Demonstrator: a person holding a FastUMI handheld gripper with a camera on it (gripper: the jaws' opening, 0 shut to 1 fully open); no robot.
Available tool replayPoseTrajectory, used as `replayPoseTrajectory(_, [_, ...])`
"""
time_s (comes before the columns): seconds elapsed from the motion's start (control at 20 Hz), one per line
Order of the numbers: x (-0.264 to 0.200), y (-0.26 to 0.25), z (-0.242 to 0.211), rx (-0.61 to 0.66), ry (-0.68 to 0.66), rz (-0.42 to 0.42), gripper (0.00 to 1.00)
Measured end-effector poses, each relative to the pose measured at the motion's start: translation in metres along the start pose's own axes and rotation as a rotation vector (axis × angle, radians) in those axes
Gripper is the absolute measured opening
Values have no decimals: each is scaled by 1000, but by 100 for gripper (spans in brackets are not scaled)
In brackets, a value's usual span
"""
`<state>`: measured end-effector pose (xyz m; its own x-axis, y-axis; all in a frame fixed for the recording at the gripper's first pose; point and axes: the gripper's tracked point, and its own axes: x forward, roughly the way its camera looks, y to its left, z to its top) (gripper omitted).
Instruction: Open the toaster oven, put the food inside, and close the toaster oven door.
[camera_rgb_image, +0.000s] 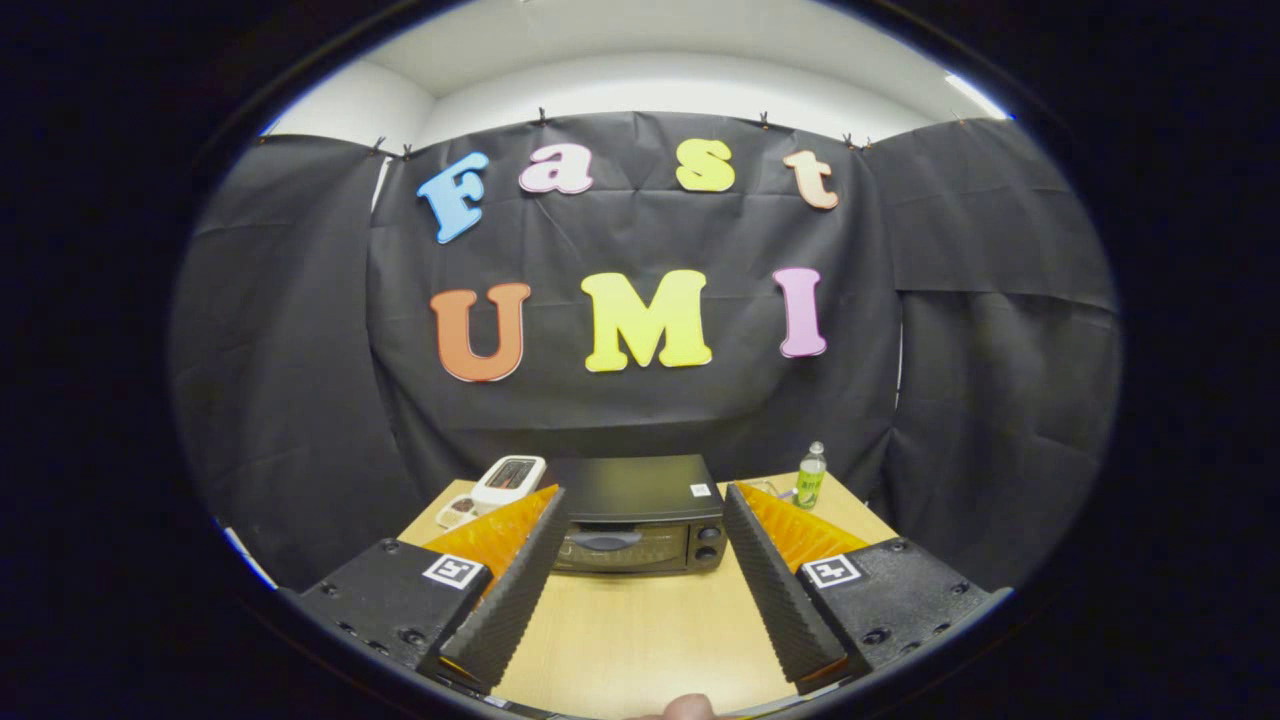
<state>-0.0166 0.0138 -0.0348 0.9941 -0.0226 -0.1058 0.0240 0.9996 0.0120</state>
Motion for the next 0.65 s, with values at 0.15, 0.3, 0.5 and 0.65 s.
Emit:
replayPoseTrajectory(0.15, [4,0,-1,8,-3,-2,100])
replayPoseTrajectory(0.3, [7,2,-2,14,1,5,100])
replayPoseTrajectory(0.5, [12,4,-2,20,3,12,100])
replayPoseTrajectory(0.65, [17,3,-5,19,12,14,100])
